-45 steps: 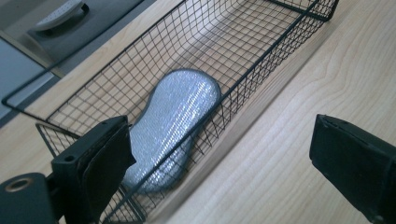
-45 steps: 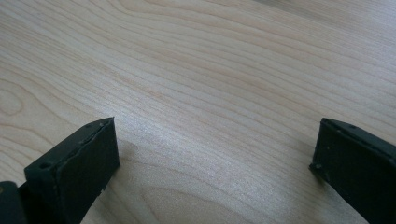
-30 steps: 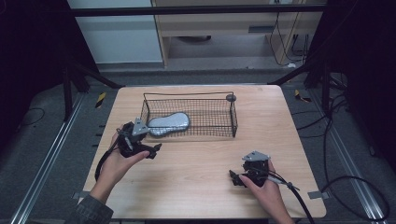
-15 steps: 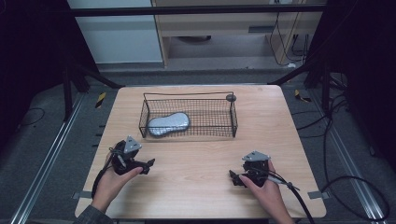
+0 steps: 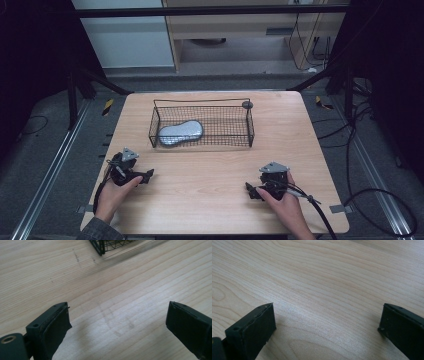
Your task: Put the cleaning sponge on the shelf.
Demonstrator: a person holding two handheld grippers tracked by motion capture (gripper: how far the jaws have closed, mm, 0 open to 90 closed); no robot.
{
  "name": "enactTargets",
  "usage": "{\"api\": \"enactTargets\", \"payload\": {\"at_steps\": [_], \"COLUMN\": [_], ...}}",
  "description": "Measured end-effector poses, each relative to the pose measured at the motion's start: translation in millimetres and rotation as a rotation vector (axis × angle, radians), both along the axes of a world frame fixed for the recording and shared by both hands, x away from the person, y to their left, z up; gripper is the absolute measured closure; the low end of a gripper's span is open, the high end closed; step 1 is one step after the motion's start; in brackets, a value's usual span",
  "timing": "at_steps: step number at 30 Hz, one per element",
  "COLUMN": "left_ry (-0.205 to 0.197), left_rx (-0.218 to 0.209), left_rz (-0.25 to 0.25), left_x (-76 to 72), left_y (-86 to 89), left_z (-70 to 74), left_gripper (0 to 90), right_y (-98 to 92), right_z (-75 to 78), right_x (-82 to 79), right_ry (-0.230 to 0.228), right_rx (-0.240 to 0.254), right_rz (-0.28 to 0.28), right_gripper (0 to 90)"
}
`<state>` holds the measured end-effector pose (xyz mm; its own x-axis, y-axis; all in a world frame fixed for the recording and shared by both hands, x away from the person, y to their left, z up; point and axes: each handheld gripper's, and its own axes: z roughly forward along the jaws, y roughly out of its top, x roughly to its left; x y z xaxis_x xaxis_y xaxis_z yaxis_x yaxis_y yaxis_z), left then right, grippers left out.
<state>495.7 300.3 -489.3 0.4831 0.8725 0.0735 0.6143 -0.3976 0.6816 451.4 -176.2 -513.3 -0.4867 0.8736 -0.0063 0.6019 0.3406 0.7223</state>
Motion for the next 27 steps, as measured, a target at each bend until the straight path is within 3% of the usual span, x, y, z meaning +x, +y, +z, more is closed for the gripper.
{"api": "enactTargets", "payload": {"at_steps": [11,15,20,27], "left_ry": [0.034,0.03,-0.006,-0.01], "left_rx": [-0.012,-0.042,-0.069,-0.071], "left_rz": [0.045,0.061,0.05,0.049], "left_x": [9.6,11.6,10.4,10.3], "left_y": [8.2,10.4,12.2,12.4], "left_z": [-11.8,-14.7,-18.6,-19.0], "left_gripper": [2.0,0.6,0.0,0.0], "right_y": [-0.1,-0.1,0.0,0.1], "right_z": [0.0,0.0,0.0,0.1], "right_x": [0.0,0.0,0.0,0.3], "right_ry": [0.0,0.0,0.0,0.003], "right_rx": [-0.001,-0.001,0.0,0.003], "right_rz": [0.001,0.0,0.0,-0.002], "right_gripper": [0.6,0.6,0.6,0.3]}}
